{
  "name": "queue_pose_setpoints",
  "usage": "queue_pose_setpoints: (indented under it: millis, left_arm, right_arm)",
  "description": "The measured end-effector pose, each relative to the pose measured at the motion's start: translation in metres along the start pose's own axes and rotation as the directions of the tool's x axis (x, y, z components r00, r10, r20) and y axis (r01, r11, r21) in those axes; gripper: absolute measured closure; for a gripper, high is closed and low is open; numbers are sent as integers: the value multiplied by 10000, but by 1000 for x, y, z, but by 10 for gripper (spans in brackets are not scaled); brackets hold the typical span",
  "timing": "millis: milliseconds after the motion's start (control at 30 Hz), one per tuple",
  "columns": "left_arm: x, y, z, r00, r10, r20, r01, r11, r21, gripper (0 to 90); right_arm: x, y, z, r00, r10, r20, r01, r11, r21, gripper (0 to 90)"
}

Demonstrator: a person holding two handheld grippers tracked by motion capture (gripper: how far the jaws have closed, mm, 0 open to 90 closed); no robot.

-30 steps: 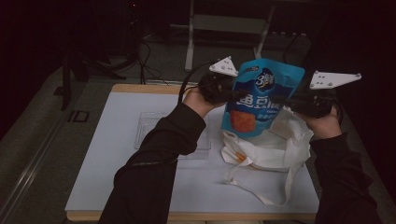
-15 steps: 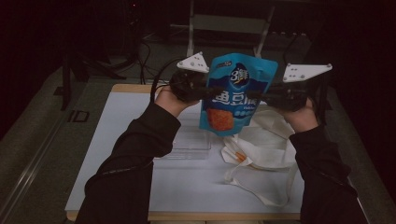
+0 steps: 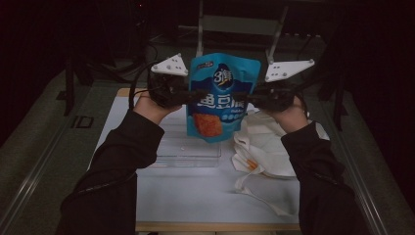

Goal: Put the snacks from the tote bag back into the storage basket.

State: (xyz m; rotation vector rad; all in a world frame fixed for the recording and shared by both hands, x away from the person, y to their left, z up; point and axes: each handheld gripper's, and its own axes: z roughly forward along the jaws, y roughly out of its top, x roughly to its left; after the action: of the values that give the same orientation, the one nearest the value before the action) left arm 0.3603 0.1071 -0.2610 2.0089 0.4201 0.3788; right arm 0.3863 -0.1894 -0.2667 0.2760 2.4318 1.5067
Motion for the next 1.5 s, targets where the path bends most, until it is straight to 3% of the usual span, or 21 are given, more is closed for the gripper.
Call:
queue_pose_setpoints:
  millis: [600,867,1133,1500]
  left_arm:
    - [13,-38,-63,9974,-404,-590,412,9991,125,900]
    - [19,-57,-79,9941,-607,-900,632,9977,252,900]
    - [25,-76,-74,9921,-847,-929,882,9955,333,900]
    - [36,-95,-49,9901,-1134,-826,1165,9926,340,900]
  right_arm:
    - [21,28,65,9952,-370,-911,366,9993,-63,886]
    - [29,33,94,9917,-509,-1182,514,9987,19,886]
    - [30,21,114,9907,-318,-1325,355,9991,252,886]
    - [20,-1,124,9928,6,-1194,50,9989,468,887]
